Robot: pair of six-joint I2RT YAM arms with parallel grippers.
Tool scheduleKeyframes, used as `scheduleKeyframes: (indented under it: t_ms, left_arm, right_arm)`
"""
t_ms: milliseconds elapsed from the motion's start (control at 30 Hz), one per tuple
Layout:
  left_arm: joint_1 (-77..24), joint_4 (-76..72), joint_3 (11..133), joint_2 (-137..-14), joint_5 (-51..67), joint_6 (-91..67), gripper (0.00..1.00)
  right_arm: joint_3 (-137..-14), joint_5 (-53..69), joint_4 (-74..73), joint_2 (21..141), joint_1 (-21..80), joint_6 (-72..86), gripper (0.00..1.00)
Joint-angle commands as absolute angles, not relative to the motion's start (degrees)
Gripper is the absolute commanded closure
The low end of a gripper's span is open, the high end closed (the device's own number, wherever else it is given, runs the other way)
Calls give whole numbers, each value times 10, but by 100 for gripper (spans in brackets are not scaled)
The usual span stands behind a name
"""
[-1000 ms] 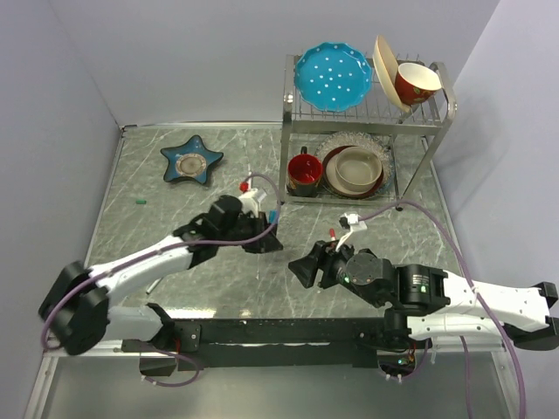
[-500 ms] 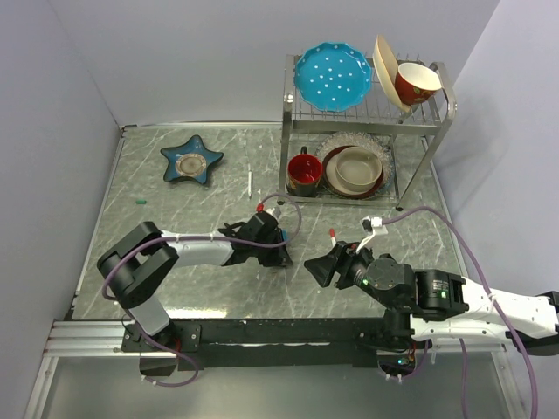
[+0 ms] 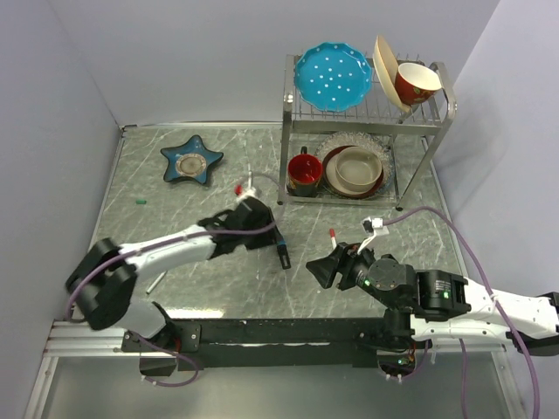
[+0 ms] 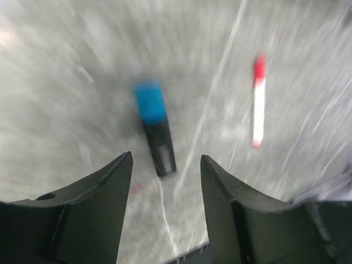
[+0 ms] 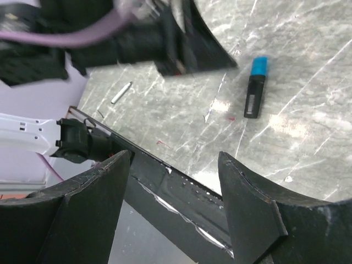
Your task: Insert the pens into the pen caps
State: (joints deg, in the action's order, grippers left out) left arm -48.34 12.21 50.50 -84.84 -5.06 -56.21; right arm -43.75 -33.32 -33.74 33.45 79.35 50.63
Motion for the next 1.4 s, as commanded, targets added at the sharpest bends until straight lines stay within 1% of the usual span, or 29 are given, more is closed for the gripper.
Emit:
scheduleKeyframes:
  t_ms: [0, 33, 133, 233, 267, 400, 600, 800, 1033, 1367]
  left_arm:
    - [-390, 134, 517, -775, -82, -497, 43]
    - [-350, 133, 523, -773, -71, -486, 42]
    - [-291, 136, 559, -788, -85, -443, 43]
    - [-245, 121, 603, -829, -62, -412, 44]
    - [-236, 119, 615, -857, -42, -399, 45]
    - [-205, 126, 706, -937, -26, -379, 47]
    - [-203, 164, 830, -1064, 3, -330, 49]
    - [-202, 185, 901, -1147, 2, -317, 52]
    - [-202, 182, 938, -1215, -17, -305, 56]
    - [-203, 165, 957, -1269, -5, -297, 56]
  right_arm:
    - [-438, -345, -318, 326, 792, 488, 27]
    - [-440, -345, -323, 327, 794, 486, 27]
    - [-439, -349, -323, 323, 793, 482, 28]
    - [-431, -349, -312, 309, 793, 480, 28]
    - [-428, -349, -309, 306, 792, 479, 28]
    - [-419, -351, -299, 287, 793, 472, 31]
    - [-413, -361, -300, 274, 795, 468, 34]
    - [-418, -364, -291, 294, 794, 453, 34]
    - [-433, -374, -292, 317, 795, 434, 36]
    - [-441, -386, -294, 329, 794, 421, 37]
